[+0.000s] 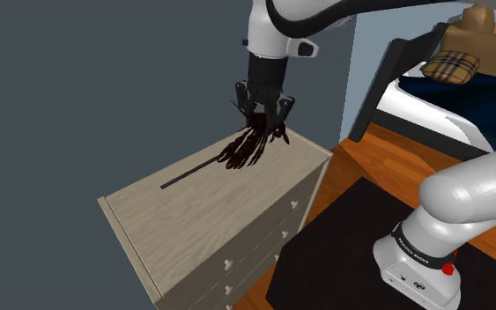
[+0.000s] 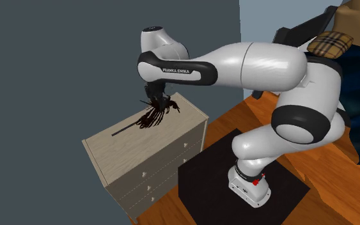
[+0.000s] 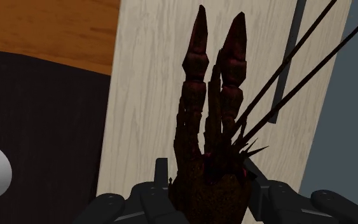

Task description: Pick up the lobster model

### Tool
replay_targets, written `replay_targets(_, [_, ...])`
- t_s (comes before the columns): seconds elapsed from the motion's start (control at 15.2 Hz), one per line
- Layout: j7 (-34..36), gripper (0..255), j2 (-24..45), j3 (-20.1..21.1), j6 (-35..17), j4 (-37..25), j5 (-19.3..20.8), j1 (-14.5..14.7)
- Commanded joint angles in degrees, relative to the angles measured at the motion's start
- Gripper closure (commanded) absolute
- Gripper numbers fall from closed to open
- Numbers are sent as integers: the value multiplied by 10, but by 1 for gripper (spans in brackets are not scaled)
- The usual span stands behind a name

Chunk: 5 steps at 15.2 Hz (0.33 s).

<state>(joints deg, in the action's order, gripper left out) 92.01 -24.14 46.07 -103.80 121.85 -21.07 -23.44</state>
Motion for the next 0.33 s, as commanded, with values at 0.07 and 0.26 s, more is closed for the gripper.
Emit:
replay_targets(0.07, [2,255,-1,-6,23,-22,3,-1])
replay_targets(0.26, [3,255,-1,-8,32,-31,4,-1])
